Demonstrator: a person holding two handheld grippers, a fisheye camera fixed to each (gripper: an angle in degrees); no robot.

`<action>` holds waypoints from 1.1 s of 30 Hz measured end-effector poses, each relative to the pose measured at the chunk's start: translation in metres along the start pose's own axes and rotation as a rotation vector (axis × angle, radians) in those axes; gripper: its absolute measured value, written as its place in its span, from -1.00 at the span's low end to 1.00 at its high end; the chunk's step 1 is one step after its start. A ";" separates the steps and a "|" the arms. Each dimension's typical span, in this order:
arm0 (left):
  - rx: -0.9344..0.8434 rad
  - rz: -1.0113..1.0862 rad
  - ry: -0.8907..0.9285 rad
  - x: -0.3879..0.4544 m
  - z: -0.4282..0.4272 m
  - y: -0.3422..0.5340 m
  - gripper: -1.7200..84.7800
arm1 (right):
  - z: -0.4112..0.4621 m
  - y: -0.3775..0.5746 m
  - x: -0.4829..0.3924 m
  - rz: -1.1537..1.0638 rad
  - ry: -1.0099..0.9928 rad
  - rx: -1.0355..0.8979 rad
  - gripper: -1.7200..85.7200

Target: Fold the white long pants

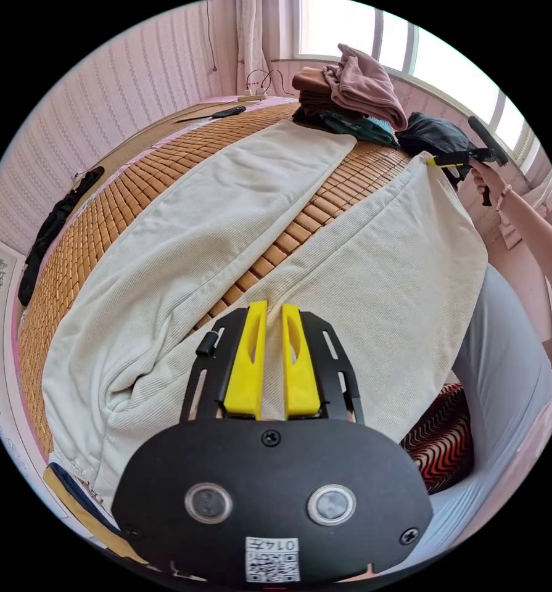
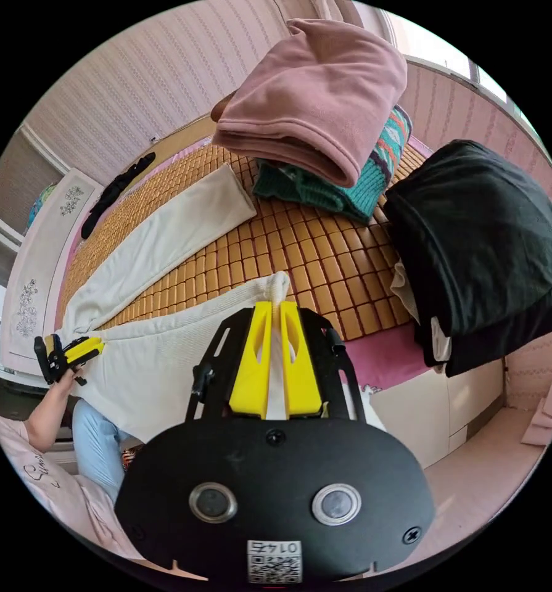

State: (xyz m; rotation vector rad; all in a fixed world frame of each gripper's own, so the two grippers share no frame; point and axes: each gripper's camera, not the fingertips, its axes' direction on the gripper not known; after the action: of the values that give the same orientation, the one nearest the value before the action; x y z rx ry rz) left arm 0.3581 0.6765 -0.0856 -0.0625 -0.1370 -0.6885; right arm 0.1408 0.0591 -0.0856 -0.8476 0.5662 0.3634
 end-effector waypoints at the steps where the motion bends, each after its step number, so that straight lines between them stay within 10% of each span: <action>1: 0.002 -0.004 -0.011 0.000 -0.002 0.000 -0.86 | -0.003 -0.006 0.000 -0.012 -0.005 0.009 -0.92; 8: 0.072 -0.059 -0.142 -0.008 -0.014 0.010 -0.85 | 0.054 -0.042 0.017 0.023 0.169 -0.173 -0.81; 13: 0.192 -0.205 -0.140 -0.041 -0.066 0.050 -0.85 | -0.012 0.018 0.041 0.130 0.115 0.047 -0.62; 27: 0.292 -1.315 -0.305 -0.195 -0.260 0.421 -0.63 | 0.010 0.191 0.123 0.568 -0.387 -0.008 -0.55; 33: 0.393 -1.499 -0.084 -0.238 -0.246 0.469 -0.59 | -0.003 0.165 0.105 0.519 -0.394 0.026 -0.79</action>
State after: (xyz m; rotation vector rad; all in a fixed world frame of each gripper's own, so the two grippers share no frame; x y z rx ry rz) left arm 0.5017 1.1625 -0.3696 0.4386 -0.4067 -2.1377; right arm 0.1378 0.1666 -0.2492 -0.5719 0.4137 0.9715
